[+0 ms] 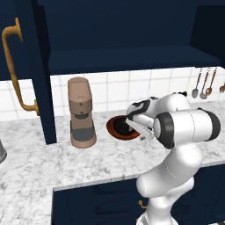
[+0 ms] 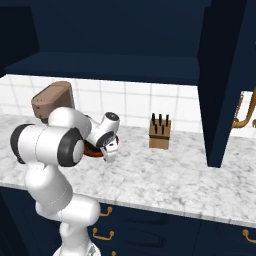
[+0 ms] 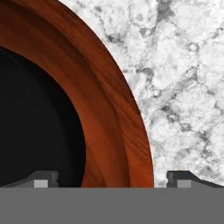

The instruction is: Pick up the bowls on the counter and stack them on top of one another in the open cabinet. Place the smaller bowl on top of the larger bowl.

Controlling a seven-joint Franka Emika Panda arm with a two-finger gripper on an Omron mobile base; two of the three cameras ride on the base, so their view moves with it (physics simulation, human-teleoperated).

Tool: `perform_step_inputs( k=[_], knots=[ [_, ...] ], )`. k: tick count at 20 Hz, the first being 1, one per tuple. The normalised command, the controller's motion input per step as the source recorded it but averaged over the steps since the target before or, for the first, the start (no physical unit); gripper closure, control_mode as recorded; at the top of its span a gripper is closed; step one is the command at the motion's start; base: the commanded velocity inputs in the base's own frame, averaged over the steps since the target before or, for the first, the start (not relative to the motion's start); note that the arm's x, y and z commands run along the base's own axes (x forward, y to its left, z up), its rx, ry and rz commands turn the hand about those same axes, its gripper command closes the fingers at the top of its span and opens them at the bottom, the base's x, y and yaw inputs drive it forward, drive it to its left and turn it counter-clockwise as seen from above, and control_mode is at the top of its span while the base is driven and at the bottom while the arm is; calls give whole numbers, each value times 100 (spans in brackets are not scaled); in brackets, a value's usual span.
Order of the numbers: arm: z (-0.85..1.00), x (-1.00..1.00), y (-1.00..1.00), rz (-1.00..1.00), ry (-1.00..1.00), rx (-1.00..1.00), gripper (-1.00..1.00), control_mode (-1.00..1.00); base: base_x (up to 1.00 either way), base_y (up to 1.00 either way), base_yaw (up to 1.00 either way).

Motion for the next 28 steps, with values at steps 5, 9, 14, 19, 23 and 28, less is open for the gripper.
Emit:
perform_step_inputs(
  k=[5, 9, 14, 19, 23, 28],
  knots=[
    [-7, 17, 2, 0, -3, 0, 100, -100, 0, 0, 0],
    [2, 0, 0, 0, 0, 0, 100, -100, 0, 0, 0],
    [44, -54, -3, -3, -7, 1, 100, -100, 0, 0, 0],
    [87, -100, -33, -7, -20, 7, 100, -100, 0, 0, 0],
    [100, -100, -23, -5, -32, 8, 100, -100, 0, 0, 0],
    [100, -92, 0, -6, -23, 2, 100, -100, 0, 0, 0]
  ],
)
